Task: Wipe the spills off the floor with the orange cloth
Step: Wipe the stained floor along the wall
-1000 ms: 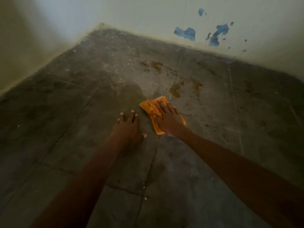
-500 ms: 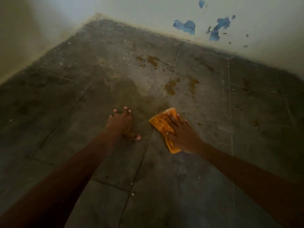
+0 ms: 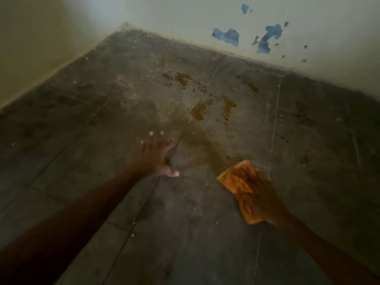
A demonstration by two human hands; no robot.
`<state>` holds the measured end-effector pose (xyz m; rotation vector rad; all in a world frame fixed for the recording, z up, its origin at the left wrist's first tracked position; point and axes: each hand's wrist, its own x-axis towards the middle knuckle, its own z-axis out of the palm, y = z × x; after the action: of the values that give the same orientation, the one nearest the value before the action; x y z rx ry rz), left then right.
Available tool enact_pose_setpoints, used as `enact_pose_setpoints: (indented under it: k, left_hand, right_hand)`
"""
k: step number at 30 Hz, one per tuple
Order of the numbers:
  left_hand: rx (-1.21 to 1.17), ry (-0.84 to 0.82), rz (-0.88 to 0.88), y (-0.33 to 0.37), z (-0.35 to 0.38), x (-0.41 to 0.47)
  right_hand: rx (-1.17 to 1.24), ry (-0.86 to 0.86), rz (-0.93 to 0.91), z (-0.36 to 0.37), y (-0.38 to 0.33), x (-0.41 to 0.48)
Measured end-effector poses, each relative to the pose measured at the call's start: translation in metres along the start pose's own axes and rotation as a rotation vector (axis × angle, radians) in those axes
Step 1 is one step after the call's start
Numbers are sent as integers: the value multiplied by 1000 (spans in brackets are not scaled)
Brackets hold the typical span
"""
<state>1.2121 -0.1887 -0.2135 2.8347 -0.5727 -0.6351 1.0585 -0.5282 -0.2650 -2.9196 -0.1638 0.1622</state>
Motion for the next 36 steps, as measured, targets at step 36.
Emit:
enact_pose_setpoints:
  k: [36]
  left_hand:
    - [78, 305, 71, 204, 63, 31]
  right_hand:
    - [5, 169, 299, 6, 53, -17]
